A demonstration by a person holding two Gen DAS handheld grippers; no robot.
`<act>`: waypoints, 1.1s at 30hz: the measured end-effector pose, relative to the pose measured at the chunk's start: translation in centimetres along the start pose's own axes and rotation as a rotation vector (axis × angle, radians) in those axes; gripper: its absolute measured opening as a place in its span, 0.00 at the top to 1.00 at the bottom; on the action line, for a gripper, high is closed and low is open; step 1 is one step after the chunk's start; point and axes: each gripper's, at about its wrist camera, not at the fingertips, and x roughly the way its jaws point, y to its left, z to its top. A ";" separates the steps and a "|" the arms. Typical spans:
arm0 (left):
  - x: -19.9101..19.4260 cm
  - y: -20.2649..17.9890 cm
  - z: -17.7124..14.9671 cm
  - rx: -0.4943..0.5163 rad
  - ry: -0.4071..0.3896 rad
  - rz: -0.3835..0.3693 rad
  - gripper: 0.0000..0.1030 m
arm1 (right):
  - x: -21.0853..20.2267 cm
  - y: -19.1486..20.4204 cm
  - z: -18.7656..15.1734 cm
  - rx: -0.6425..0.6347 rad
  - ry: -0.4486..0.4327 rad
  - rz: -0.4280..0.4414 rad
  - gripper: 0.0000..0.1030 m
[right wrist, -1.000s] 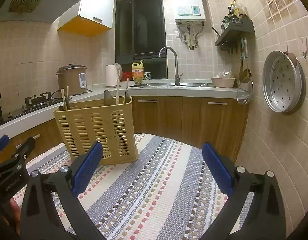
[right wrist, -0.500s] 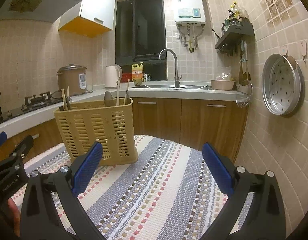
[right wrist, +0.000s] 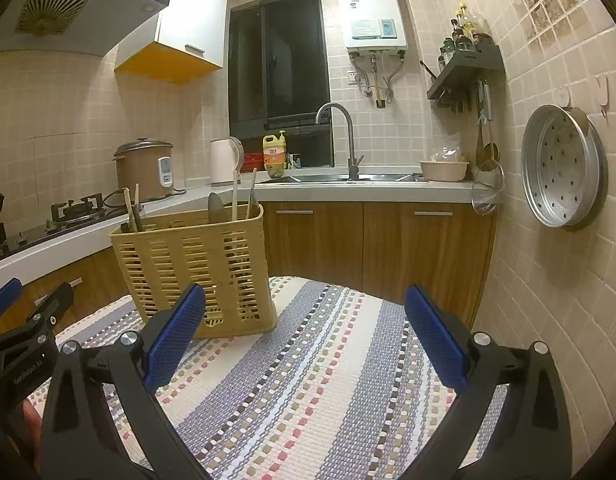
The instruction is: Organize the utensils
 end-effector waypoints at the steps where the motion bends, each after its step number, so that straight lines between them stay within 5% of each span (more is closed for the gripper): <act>1: 0.0 0.0 0.0 -0.003 0.003 0.000 0.07 | 0.0 0.0 0.0 0.000 -0.001 0.001 0.08; 11: 1.2 0.5 -0.3 -0.039 0.060 0.015 0.07 | 1.0 -0.1 -0.2 0.007 0.048 -0.003 0.08; 16: 1.7 0.8 -0.3 -0.057 0.086 0.009 0.07 | 0.4 -0.1 -0.2 -0.012 0.010 -0.075 0.08; 33: 1.1 -0.1 -0.3 -0.028 0.058 -0.006 0.07 | -0.7 0.4 0.1 -0.035 -0.035 -0.082 0.08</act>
